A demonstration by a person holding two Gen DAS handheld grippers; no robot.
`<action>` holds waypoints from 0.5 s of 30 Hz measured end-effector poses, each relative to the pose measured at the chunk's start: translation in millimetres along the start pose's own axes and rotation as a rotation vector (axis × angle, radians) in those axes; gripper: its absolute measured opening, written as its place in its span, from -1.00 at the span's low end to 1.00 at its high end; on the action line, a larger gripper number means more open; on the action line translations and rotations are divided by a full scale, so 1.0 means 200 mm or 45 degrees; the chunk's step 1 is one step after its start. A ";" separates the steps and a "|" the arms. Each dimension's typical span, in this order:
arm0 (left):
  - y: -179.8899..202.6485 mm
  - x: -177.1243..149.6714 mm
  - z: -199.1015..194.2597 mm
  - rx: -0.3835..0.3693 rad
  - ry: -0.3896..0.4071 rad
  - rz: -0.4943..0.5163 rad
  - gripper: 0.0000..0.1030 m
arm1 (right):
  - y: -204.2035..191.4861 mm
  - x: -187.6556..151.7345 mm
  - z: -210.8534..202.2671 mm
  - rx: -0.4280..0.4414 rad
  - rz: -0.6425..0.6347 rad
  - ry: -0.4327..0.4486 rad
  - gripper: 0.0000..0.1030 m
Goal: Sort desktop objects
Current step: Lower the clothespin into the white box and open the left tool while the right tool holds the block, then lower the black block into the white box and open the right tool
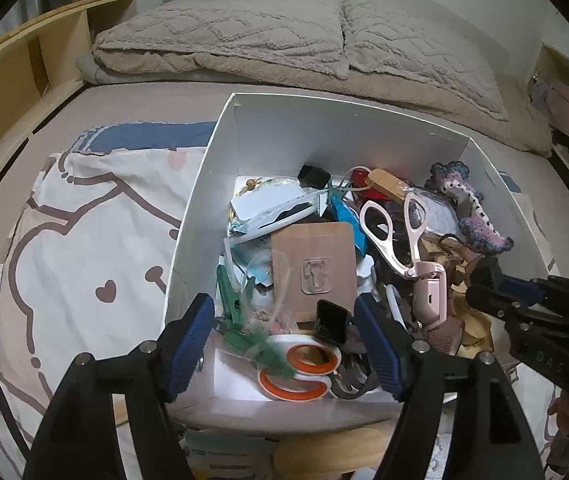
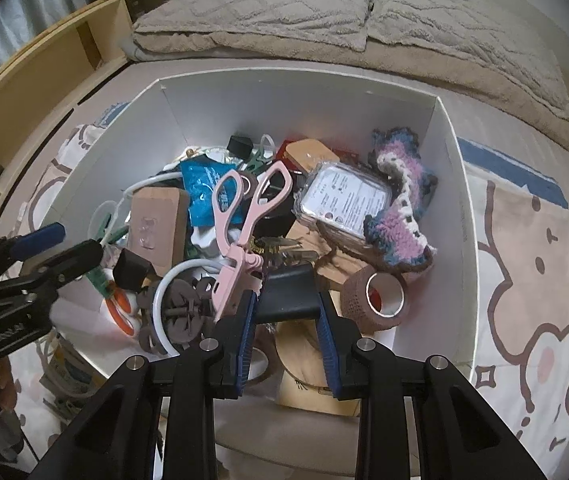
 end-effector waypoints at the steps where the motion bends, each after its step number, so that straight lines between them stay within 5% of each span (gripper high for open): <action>1: 0.00 0.00 0.00 -0.001 0.001 -0.001 0.41 | 0.00 0.00 0.00 0.006 -0.001 -0.007 -0.42; 15: 0.04 0.02 -0.05 -0.027 0.064 0.042 0.41 | -0.03 -0.03 0.06 0.081 0.011 -0.079 -0.42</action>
Point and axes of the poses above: each gripper's, at about its wrist camera, not at the fingertips, and z roughly the way its jaws point, y to its right, x to its top, the point moved 8 cm from there along z, roughly the way its jaws point, and after that the axes turned 4 degrees about -y, right-handed, at the moved point
